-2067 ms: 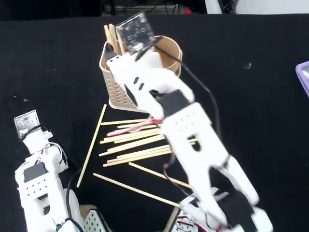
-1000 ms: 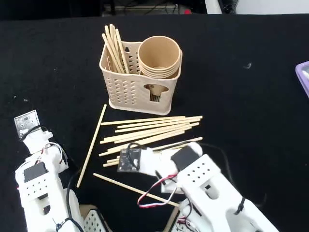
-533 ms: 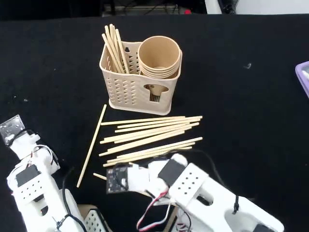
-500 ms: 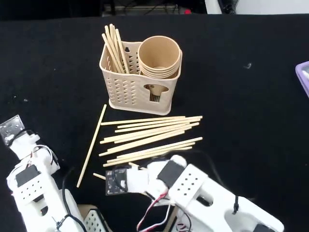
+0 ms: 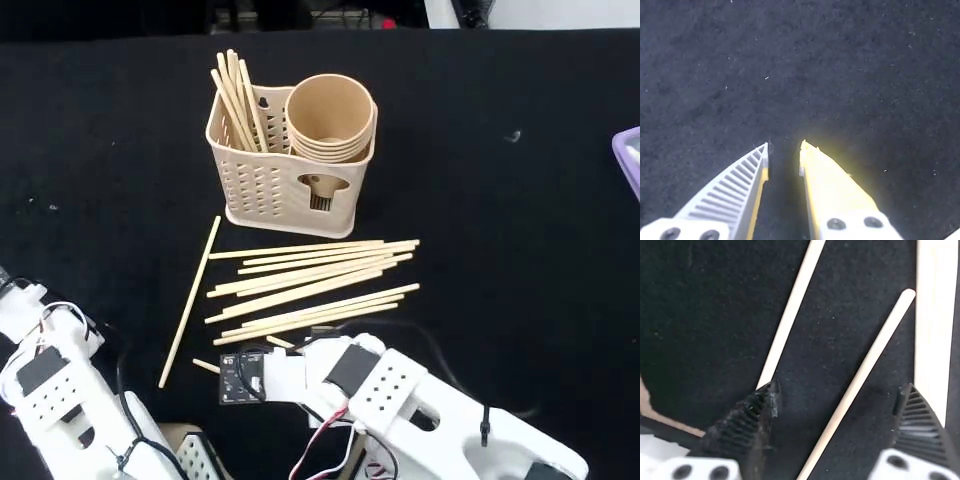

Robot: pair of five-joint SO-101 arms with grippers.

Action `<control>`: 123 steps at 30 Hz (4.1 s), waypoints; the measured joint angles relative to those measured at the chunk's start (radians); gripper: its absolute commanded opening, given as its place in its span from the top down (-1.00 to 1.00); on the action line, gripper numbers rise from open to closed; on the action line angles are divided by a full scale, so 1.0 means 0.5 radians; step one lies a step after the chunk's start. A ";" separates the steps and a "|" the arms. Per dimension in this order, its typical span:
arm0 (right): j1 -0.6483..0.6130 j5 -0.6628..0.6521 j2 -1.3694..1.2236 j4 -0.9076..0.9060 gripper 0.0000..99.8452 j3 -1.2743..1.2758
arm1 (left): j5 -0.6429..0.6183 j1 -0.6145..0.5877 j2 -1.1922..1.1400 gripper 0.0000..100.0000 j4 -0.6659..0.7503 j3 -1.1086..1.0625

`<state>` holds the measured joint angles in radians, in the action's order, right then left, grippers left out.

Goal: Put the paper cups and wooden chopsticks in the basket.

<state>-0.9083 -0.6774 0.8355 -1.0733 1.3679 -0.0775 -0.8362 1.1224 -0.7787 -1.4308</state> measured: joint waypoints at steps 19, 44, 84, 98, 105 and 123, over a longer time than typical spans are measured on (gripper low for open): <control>-0.295 0.559 0.000 0.126 0.30 -0.034 | 0.000 0.000 0.000 0.77 0.000 0.000; 0.279 0.101 0.000 -0.279 0.48 -0.255 | 0.000 0.000 0.000 0.77 0.000 0.000; 0.018 0.181 0.000 0.052 0.68 0.025 | -0.012 0.000 0.000 0.77 0.077 0.000; 0.098 -0.046 0.015 0.028 0.98 0.034 | -0.012 0.000 0.000 0.77 0.077 0.000; 0.098 -0.058 0.021 0.052 0.98 0.034 | -0.012 0.000 0.000 0.77 0.077 0.000; 0.506 -0.267 0.021 0.055 0.97 -0.058 | -0.012 -0.018 0.000 0.77 0.077 0.000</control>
<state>-0.6552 -0.8109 0.8462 -1.0457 1.3387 -0.0836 -0.8454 1.1224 -0.7403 -1.4308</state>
